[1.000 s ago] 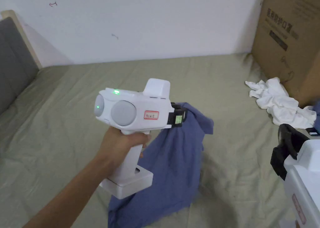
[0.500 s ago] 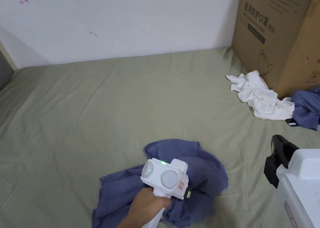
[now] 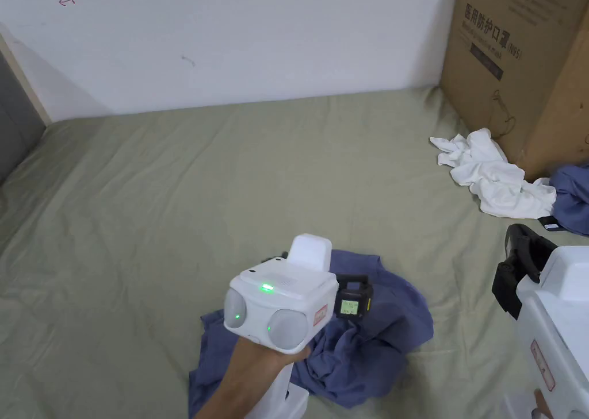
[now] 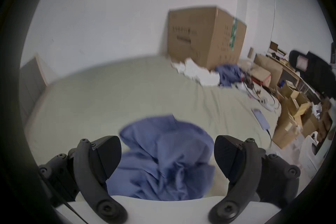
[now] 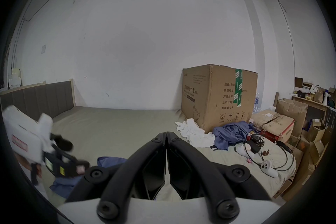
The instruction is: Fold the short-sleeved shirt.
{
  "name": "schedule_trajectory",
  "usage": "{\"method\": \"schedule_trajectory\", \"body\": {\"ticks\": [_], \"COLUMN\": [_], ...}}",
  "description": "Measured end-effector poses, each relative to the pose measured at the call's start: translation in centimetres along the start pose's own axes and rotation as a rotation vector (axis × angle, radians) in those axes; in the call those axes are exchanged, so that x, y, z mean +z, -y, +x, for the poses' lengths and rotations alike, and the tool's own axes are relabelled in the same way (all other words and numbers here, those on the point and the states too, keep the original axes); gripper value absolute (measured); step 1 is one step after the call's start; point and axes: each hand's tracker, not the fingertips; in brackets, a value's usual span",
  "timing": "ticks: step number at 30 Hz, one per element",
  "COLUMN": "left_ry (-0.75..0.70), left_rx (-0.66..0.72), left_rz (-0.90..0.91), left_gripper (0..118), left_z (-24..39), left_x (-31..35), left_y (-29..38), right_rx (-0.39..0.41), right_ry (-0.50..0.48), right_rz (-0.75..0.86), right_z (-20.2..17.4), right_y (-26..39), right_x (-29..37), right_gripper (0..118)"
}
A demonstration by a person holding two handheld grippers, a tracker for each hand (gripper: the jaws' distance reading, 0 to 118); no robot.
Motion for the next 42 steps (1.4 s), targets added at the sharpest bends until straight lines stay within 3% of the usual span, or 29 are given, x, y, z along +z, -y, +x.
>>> {"method": "schedule_trajectory", "body": {"ticks": [4, 9, 12, 15, 19, 20, 31, 42], "left_ry": [-0.104, -0.253, -0.319, -0.344, -0.393, -0.411, -0.405, -0.331], "left_rx": [-0.028, 0.068, 0.090, 0.103, 0.078, 0.075, 0.053, 0.156], "left_rz": [0.142, 0.283, 0.357, 0.419, 0.435, 0.436, 0.403, -0.027], "left_gripper": [108, 107, 100, 73, 12, 3, 0, 0], "left_z": [-1.6, -4.6, -6.3, -7.8, -9.1, -9.3, -10.1, -12.5], "left_x": [4.3, 7.6, 9.0, 10.0, 10.3, 10.2, 10.3, 5.7], "left_y": [-0.9, -0.5, 0.4, 1.4, 2.3, 2.4, 2.9, 9.4], "right_rx": [0.004, 0.003, 0.009, 0.007, 0.011, 0.012, 0.014, 0.015], "right_ry": [-0.004, -0.016, -0.026, -0.038, -0.048, -0.052, -0.068, -0.083], "right_rz": [0.029, 0.057, 0.068, 0.075, 0.084, 0.085, 0.080, 0.039], "right_z": [-0.6, -1.2, -1.7, -1.7, -1.9, -1.9, -2.7, -3.0], "right_y": [-1.3, -2.3, -2.6, -2.6, -2.5, -2.5, -2.3, -1.3], "right_x": [0.2, 0.4, 0.5, 0.5, 0.4, 0.3, 0.2, -0.6], "right_gripper": [0, 0, 0, 0, 0, 0, 0, 0]}}
